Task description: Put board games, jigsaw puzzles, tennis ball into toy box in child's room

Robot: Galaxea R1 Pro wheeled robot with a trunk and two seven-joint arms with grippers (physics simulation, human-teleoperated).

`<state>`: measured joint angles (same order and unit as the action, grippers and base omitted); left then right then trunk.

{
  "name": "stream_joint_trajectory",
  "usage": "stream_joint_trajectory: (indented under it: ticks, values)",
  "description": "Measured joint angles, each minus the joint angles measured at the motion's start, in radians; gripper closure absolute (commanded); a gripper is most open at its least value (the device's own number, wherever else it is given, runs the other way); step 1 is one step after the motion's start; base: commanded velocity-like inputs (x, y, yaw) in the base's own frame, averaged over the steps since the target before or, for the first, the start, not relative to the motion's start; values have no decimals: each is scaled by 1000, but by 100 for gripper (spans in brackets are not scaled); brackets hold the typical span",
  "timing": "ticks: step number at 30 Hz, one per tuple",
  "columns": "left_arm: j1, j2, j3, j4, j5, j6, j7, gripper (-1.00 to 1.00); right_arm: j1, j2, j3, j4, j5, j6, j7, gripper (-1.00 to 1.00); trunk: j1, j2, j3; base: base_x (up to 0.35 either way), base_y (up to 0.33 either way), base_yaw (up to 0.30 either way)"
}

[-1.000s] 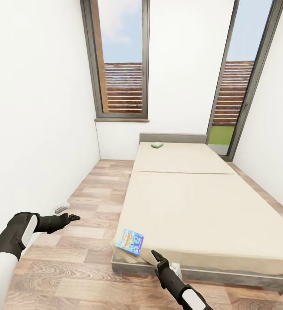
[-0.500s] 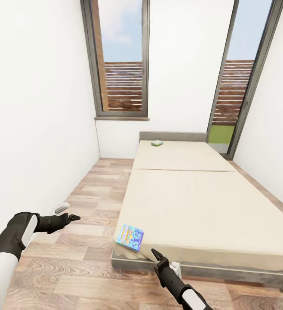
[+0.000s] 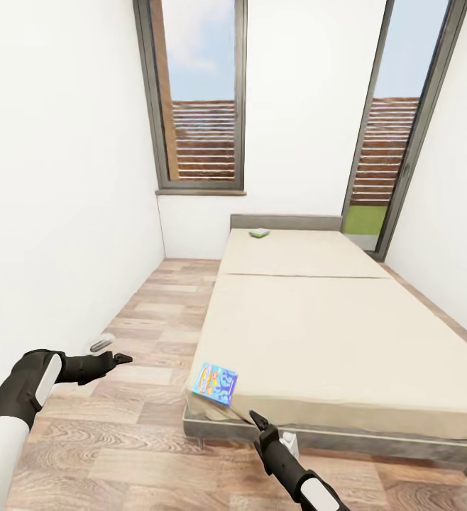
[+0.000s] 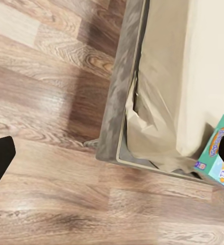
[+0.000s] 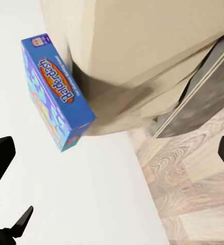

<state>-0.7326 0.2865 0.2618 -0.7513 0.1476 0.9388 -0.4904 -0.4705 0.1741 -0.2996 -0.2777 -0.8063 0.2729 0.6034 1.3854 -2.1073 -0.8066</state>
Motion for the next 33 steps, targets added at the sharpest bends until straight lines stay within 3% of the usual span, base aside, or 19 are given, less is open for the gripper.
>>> stream_joint_trajectory:
  ticks: [5,17,33]
  values:
    - [0,-1,-2,0,1,0,0,-100,0,0,0,0,0,0,0,-100,19,-35,-16,0,0,0]
    - [0,-3,-2,0,0,-1,1,-100,0,0,0,1,0,0,0,-100,19,-35,-16,0,0,0]
    - [0,-1,-1,0,-1,-1,1,-100,0,0,0,1,0,-3,1,-100,81,-147,-66,0,0,0]
